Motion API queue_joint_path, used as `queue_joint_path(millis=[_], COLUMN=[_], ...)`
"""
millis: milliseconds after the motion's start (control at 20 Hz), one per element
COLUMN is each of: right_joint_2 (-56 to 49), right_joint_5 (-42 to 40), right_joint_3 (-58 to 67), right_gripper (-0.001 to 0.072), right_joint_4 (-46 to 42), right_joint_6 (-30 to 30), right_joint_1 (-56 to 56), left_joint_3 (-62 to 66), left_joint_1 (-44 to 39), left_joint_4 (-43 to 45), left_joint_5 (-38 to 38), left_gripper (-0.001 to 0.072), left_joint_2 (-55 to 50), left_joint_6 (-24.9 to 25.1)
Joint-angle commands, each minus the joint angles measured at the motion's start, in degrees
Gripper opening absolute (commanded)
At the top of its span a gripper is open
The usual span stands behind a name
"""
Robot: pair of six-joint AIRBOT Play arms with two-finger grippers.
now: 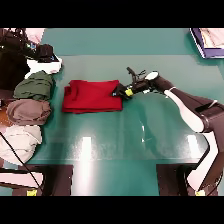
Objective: Fold the shirts.
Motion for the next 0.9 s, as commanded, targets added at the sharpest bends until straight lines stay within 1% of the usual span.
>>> queue_joint_path(millis=[0,50,200,350,450,600,750,850], right_joint_2=[-2.36,-2.34,-0.07,8.09,15.85,28.33,38.99,44.48], right_joint_5=[-1.51,-1.38,-0.70,-0.98,-1.53,-2.36,-3.17,-4.74], right_joint_3=[4.37,5.03,5.35,3.50,-1.53,-12.09,-22.12,-27.10], right_gripper=[0.0079,0.0016,0.0016,0.0016,0.0016,0.0015,0.0016,0.0015], right_joint_4=[1.75,1.31,-0.20,-10.95,-16.79,-23.93,-27.71,-28.63], right_joint_6=[-3.89,-4.55,-4.33,0.94,2.01,4.04,4.94,5.09], right_joint_1=[3.48,3.52,1.60,-3.28,-8.63,-20.11,-34.97,-46.29], left_joint_3=[-0.02,-0.02,-0.02,-0.02,-0.02,-0.02,-0.02,-0.02], left_joint_1=[0.07,0.04,0.04,0.04,0.04,0.00,0.00,0.00], left_joint_4=[0.02,0.02,0.02,0.02,0.02,0.00,-0.04,-0.31], left_joint_5=[-0.13,-0.13,-0.96,-1.70,-2.01,-2.67,-3.39,-3.54], left_gripper=[0.0024,0.0024,0.0024,0.0024,0.0024,0.0024,0.0024,0.0024], left_joint_2=[0.02,0.02,0.04,0.04,0.04,0.04,0.04,0.04], left_joint_6=[0.02,0.00,0.00,0.00,-0.04,-0.09,-0.31,-0.59])
